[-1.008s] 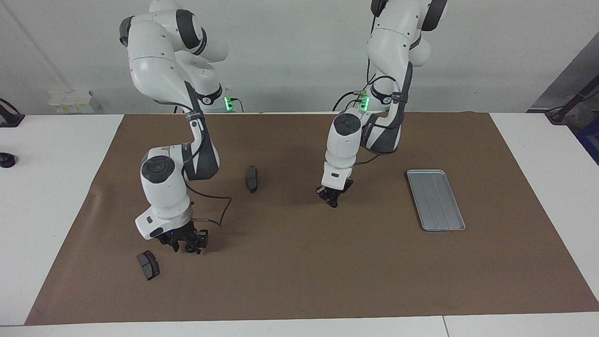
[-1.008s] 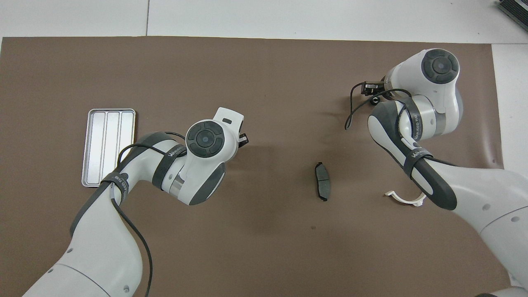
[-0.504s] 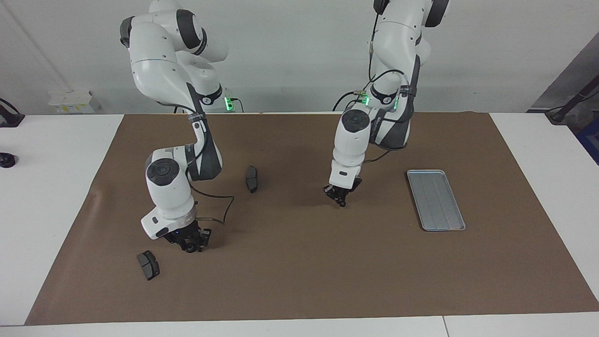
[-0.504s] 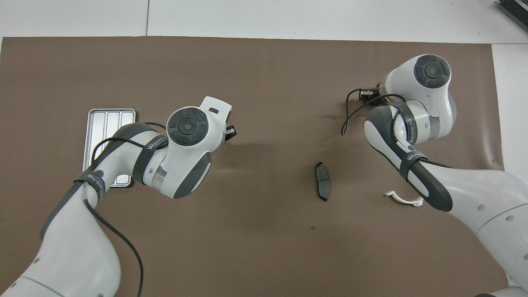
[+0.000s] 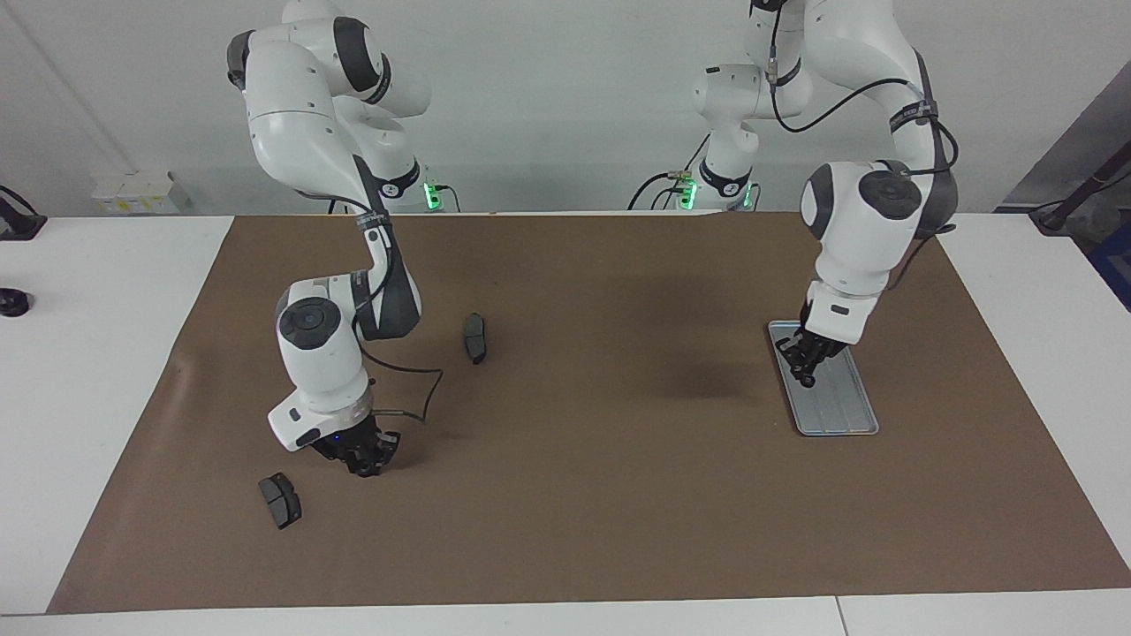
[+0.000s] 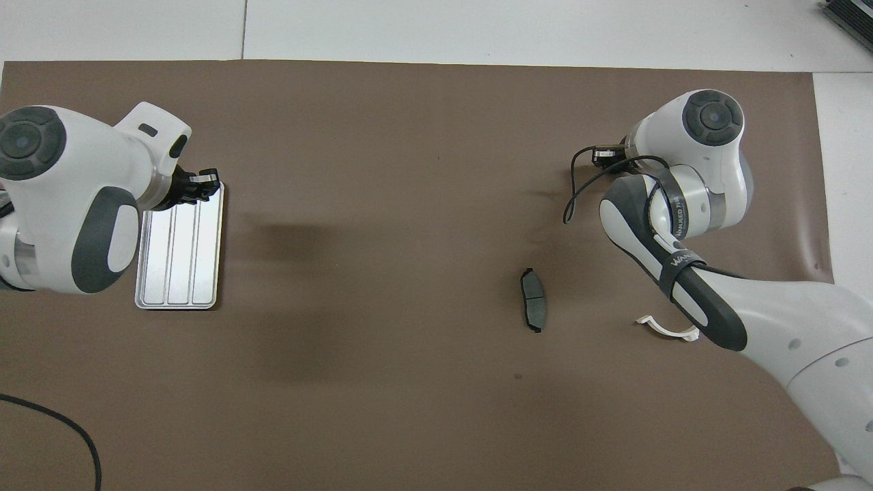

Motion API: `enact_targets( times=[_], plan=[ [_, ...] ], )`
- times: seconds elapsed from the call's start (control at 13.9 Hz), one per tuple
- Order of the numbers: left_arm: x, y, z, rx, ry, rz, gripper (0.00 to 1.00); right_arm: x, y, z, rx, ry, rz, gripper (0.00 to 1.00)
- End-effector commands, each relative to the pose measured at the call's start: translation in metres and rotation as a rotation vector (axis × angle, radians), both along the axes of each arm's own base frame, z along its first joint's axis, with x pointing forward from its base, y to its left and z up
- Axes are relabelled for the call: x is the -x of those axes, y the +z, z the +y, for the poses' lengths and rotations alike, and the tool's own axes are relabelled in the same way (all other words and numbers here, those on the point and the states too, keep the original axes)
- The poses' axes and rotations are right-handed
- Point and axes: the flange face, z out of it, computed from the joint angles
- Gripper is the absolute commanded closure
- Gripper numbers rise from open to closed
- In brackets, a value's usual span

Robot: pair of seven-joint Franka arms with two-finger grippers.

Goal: Pick bearing gear from pile to tray

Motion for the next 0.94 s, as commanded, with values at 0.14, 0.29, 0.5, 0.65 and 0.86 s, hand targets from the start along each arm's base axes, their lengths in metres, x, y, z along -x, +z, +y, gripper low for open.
enact_targets(
  times=[0.14,0.29,0.5,0.65,0.86],
  plan=[
    [-0.016,-0.063,0.071,-0.005,-0.102,-0.009,1.0,0.006,0.023,0.068,0.005,0.076,-0.013,0.98],
    [-0.012,-0.079,0.075,-0.003,-0.103,-0.014,1.0,0.017,0.038,0.118,-0.01,0.114,-0.035,0.98],
    [-0.001,-0.103,0.069,0.0,-0.105,-0.034,0.96,0.041,0.047,0.201,-0.04,0.168,-0.068,0.98],
    [0.0,-0.104,0.069,0.0,-0.105,-0.027,0.26,0.054,0.053,0.24,-0.086,0.151,-0.113,0.98],
    [-0.005,-0.078,0.067,-0.002,-0.109,0.024,0.0,0.076,0.059,0.297,-0.145,0.196,-0.186,0.98]
  ],
)
